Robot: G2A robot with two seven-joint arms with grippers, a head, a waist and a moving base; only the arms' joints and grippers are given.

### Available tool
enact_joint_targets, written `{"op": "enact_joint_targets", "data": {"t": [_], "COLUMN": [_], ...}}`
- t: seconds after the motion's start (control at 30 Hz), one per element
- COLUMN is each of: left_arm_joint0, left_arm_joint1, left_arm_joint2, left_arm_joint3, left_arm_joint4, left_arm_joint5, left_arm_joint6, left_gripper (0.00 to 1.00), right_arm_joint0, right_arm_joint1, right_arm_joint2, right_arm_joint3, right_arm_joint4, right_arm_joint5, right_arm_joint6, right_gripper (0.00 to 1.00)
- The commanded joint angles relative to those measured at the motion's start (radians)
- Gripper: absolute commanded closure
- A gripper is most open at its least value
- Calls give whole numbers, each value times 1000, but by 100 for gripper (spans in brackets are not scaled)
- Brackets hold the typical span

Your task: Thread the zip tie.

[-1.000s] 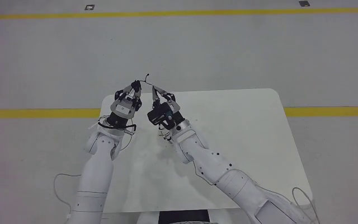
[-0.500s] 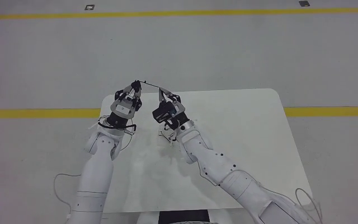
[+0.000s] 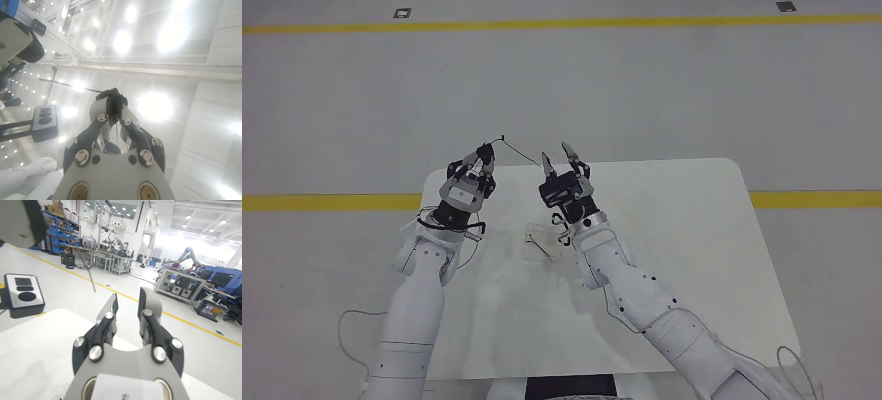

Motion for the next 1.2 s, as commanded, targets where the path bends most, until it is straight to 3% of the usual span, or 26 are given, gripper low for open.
{"op": "enact_joint_targets", "data": {"t": [0.0,0.17,0.63,0.73,0.9,1.0,1.07,1.17], "left_arm_joint0": [0,0,0,0,0,0,0,0], "left_arm_joint1": [0,0,0,0,0,0,0,0], "left_arm_joint2": [0,0,0,0,0,0,0,0], "left_arm_joint3": [0,0,0,0,0,0,0,0], "left_arm_joint4": [0,0,0,0,0,0,0,0], "left_arm_joint5": [0,0,0,0,0,0,0,0], "left_arm_joint6": [0,0,0,0,0,0,0,0], "left_gripper": [100,100,100,100,100,100,100,100], "right_arm_joint0": [-34,-68,-68,-76,-115,-143,-160,-181], "right_arm_joint1": [-2,6,6,10,17,21,24,29], "right_arm_joint2": [35,83,83,115,192,237,267,305], "right_arm_joint3": [-46,-109,-109,-127,-202,-260,-298,-342], "right_arm_joint4": [20,91,91,111,251,399,495,606], "right_arm_joint5": [0,-105,-105,-114,-201,-294,-353,-397], "right_arm_joint6": [-12,-15,-15,-7,37,85,135,217], "right_gripper": [0,0,0,0,0,0,0,0]}}
